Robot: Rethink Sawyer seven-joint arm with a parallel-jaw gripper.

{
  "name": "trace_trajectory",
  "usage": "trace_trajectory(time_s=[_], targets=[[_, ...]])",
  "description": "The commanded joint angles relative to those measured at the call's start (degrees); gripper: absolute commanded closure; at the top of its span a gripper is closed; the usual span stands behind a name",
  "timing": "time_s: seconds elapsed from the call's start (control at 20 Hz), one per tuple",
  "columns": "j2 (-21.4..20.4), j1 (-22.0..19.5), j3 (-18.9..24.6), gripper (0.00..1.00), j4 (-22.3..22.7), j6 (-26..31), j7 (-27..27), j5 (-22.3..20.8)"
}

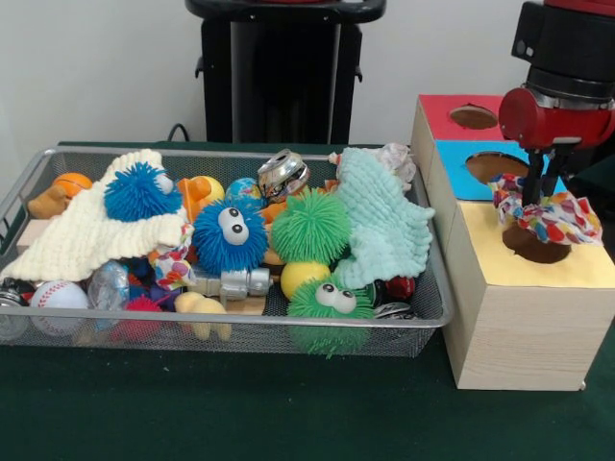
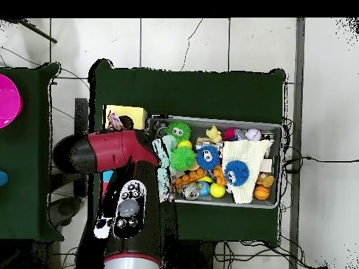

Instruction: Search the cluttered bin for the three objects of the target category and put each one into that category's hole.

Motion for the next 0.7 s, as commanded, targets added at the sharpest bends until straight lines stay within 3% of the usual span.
trace_trajectory(time_s=[0.05, 0.4, 0.7], targets=[[-3.1, -5.9, 8.6, 1.0, 3.1, 6.2, -5.5, -2.2], [-3.0, -5.3, 9.1, 1.0, -0.6, 9.9, -3.8, -3.6], [-1.4, -4.7, 9.9, 1.0, -6.3, 13.8, -3.0, -3.6]])
